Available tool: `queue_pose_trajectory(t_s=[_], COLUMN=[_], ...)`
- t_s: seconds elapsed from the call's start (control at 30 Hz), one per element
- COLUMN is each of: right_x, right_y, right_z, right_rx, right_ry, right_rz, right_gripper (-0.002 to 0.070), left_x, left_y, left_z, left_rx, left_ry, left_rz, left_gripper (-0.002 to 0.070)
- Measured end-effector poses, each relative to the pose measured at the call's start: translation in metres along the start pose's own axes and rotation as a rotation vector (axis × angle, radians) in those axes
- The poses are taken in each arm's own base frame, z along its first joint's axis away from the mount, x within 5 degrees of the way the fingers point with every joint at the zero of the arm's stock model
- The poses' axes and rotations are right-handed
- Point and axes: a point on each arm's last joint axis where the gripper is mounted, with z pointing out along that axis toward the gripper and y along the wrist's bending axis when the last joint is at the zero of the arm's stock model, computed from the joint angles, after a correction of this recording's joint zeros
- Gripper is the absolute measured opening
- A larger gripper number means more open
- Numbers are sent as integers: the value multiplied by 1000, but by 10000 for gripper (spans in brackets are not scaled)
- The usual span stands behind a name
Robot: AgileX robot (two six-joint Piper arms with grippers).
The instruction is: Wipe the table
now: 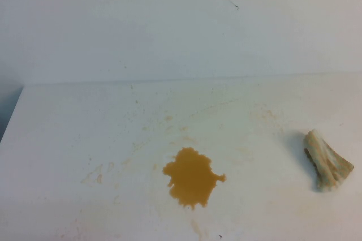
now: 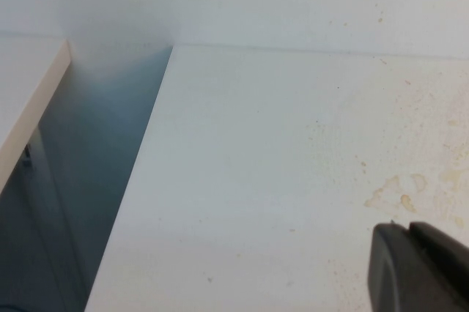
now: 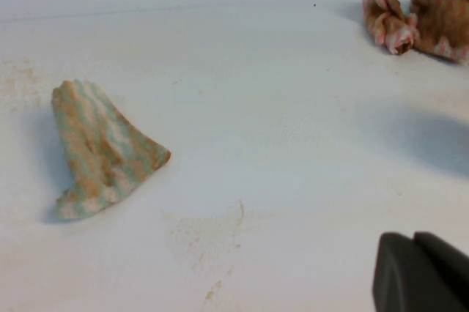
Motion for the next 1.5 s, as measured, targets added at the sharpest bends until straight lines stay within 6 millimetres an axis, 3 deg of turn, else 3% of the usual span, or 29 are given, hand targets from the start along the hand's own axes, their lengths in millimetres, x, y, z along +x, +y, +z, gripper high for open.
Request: queue_pose_trajectory(t_s=[0.73,0.77,0.8,1.03,1.23,1.5], right_x=[0,0,0,-3,-32,-67], right_y=[0,0,0,0,4,8], right_z=[0,0,0,0,-6,-30], right_rx=[5,5,5,2,-53,-114], right_ry=[-1,-1,-1,-29,-369,-828], right_rz=[-32,-32,-34,-32,15,34], right_gripper=[-2,-2,-2,-2,-2,-2], left_x=[0,9,0,0,0,0], left_y=[0,2,0,0,0,0], left_z=[0,2,0,0,0,0], left_rx=[0,-1,0,0,0,0], left_ry=[0,-7,0,0,0,0], left_rz=[0,-1,0,0,0,0], left_gripper=[-4,0,-4,-4,-4,-4])
